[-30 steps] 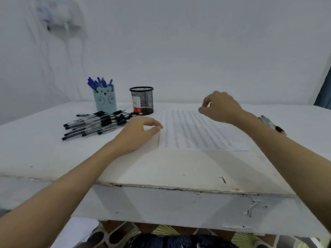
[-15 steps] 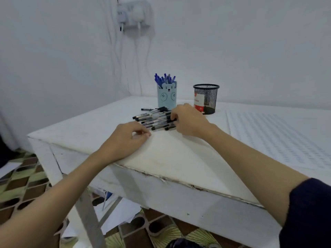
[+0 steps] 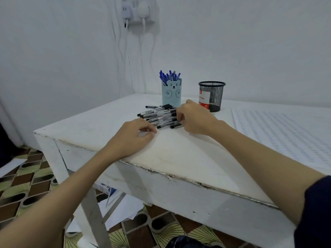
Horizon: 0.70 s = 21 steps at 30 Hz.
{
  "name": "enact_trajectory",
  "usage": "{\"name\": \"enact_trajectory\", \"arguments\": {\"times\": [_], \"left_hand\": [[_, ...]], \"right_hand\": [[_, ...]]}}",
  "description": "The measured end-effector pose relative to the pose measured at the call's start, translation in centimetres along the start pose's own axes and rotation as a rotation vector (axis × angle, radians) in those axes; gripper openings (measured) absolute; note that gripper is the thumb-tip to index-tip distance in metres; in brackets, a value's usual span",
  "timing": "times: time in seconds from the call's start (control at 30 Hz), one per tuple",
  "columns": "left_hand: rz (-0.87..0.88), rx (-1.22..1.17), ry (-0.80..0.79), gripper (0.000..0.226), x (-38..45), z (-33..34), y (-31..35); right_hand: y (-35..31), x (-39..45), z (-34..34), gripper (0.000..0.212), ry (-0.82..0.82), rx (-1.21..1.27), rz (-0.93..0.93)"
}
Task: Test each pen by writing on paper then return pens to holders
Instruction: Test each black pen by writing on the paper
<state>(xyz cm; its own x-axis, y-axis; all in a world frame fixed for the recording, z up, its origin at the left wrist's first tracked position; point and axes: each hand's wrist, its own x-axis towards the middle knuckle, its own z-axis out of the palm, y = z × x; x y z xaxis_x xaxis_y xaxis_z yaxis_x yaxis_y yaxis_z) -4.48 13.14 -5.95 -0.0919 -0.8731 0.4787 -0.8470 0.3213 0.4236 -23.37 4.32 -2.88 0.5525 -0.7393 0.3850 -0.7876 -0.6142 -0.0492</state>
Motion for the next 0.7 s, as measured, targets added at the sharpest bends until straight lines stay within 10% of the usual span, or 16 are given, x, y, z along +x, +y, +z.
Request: {"name": "enact_trajectory", "arguments": {"times": [0.7], "left_hand": [[0.005, -0.04, -0.004, 0.012, 0.08, 0.17, -0.44]], "right_hand": [[0.42, -0.09, 0.04, 0.024, -0.044, -0.006, -0.047]]}}
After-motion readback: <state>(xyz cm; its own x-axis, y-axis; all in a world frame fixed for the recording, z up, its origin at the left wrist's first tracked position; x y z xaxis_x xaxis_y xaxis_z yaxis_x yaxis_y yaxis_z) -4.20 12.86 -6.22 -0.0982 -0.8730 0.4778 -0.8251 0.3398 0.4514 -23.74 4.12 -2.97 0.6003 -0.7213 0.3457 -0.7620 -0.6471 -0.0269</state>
